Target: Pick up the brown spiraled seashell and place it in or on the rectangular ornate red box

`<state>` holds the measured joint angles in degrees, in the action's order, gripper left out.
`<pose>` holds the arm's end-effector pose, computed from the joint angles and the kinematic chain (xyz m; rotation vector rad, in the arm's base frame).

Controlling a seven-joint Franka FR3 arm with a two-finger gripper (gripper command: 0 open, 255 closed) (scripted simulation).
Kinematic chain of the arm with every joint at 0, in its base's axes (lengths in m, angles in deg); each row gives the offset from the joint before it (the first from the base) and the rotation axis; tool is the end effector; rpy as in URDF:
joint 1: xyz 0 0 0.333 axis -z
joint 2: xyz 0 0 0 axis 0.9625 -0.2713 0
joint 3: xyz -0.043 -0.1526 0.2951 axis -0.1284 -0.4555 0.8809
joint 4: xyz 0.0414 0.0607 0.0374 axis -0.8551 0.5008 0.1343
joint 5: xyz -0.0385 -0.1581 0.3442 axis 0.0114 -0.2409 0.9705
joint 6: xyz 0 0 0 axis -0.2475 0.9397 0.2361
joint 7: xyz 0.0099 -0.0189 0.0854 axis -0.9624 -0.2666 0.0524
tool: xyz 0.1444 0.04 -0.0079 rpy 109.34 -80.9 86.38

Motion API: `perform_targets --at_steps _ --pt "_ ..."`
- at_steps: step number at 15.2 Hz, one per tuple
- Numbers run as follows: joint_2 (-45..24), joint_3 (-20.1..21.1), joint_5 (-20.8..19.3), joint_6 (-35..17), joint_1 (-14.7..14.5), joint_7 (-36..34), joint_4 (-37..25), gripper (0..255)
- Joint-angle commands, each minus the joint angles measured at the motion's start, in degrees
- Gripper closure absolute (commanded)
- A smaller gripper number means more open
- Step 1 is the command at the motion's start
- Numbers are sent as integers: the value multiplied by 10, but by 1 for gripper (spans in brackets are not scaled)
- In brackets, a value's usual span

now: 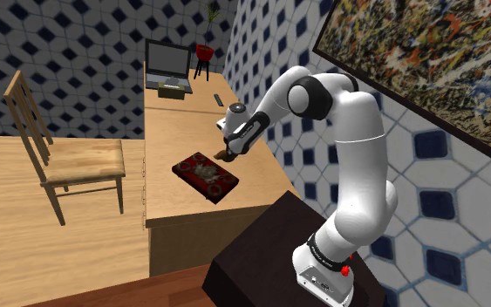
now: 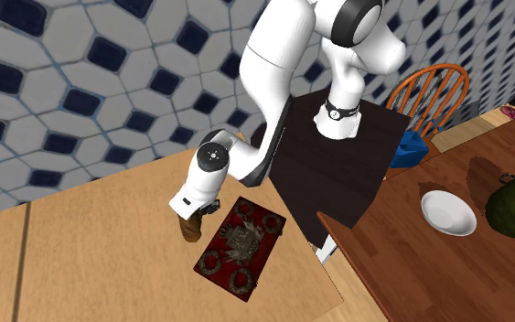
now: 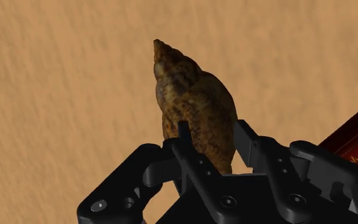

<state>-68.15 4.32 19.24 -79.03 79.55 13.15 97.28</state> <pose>0.6101 -0.1724 0.1173 2.5897 1.0739 0.0241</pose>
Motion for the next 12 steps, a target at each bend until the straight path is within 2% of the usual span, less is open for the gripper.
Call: perform_targets --at_steps 1,6,7,8,9,10,11,12 --pt "11 1 1 7 1 3 6 255" --pt "33 5 3 22 2 10 13 255" --pt "33 5 3 22 2 10 13 0" --pt "21 86 68 72 96 111 -25 0" --pt "-2 153 116 133 175 191 -73 0" --pt "-35 199 158 202 232 257 -132 0" --pt "-71 225 188 267 267 305 -191 0" --pt "-77 224 188 263 266 305 -192 0"
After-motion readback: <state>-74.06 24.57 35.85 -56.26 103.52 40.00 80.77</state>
